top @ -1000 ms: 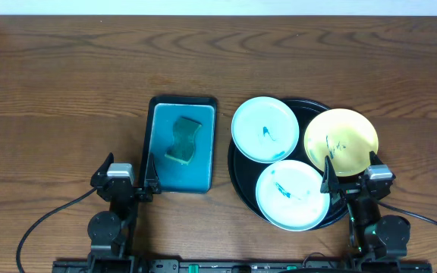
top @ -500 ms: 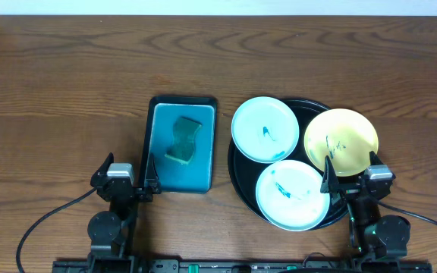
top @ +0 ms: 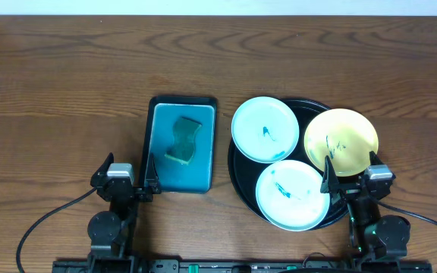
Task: Clean dirty plates on tray and stack at the side
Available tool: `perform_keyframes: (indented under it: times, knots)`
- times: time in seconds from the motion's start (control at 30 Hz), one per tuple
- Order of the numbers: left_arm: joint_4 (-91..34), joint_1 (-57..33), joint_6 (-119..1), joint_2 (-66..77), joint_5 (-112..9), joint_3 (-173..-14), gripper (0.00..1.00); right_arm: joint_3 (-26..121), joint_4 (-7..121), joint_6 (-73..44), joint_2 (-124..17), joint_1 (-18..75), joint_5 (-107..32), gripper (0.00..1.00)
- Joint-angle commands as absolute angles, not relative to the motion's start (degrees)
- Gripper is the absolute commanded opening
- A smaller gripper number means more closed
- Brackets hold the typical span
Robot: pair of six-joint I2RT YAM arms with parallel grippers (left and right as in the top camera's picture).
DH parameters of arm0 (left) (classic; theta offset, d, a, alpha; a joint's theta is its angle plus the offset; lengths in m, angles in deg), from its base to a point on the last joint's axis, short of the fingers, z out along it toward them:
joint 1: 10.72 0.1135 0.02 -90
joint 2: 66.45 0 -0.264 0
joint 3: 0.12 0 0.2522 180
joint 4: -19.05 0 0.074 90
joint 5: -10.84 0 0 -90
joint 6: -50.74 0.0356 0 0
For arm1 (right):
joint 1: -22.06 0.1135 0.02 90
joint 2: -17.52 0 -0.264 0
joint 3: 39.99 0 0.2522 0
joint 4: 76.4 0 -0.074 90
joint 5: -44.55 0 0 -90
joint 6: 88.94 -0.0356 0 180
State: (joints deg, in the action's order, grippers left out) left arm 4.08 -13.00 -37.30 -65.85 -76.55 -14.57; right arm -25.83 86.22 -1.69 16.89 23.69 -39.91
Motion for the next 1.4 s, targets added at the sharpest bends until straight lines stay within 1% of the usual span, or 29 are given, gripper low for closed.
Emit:
perform_keyframes:
  times: [0.0, 0.1, 0.2, 0.3, 0.43, 0.63, 0.73, 0.9, 0.93, 1.03, 1.13, 1.2, 1.37]
  knots:
    - [1.3, -12.7, -39.4, -66.1, -78.2, -14.1, 0.92, -25.9, 86.0, -1.2, 16.9, 24.1, -39.6, 0.99]
    - [1.3, -12.7, -44.1, -65.1, -78.5, -14.1, 0.92, -25.9, 86.1, -2.7, 16.9, 24.1, -39.7, 0.99]
    - [1.2, -12.7, -44.1, -63.5, -78.5, -14.7, 0.92, -25.9, 86.0, -4.6, 16.8, 24.1, -39.7, 0.99]
    - [1.0, -12.7, -44.3, -57.7, -78.5, -18.6, 0.92, -25.7, 85.7, -5.9, 16.0, 24.1, -39.7, 0.99]
    - [-1.3, -12.7, -44.3, -50.8, -78.5, -23.9, 0.92, -22.8, 81.2, -6.2, 13.5, 24.1, -40.1, 0.99]
    - [-7.0, -12.8, -44.3, -39.0, -77.7, -33.7, 0.92, -14.7, 73.8, -6.2, 6.4, 24.1, -41.2, 0.99]
    - [-9.9, -12.8, -44.3, -33.5, -74.4, -38.8, 0.92, -10.3, 69.8, -6.3, 1.7, 24.1, -41.1, 0.99]
    - [-18.6, -12.8, -44.3, -25.2, -71.9, -48.4, 0.92, -2.2, 61.6, -9.7, -7.3, 24.1, -41.1, 0.99]
    - [-24.0, -12.8, -44.3, -22.5, -71.6, -52.3, 0.92, 0.7, 58.4, -9.9, -10.7, 24.1, -41.1, 0.99]
    - [-33.2, -12.8, -44.3, -19.4, -71.6, -57.3, 0.92, 6.1, 52.3, -9.5, -16.5, 24.1, -41.1, 0.99]
    - [-39.3, -12.8, -45.3, -18.4, -70.3, -59.1, 0.92, 11.1, 47.2, -6.9, -21.4, 24.1, -41.1, 0.99]
    - [-42.4, -12.8, -48.0, -18.5, -68.8, -59.1, 0.92, 14.6, 44.2, -5.5, -24.6, 24.1, -41.1, 0.99]
    - [-48.5, -12.8, -50.7, -18.6, -67.8, -59.1, 0.92, 18.7, 43.2, -5.6, -28.2, 24.1, -39.4, 0.99]
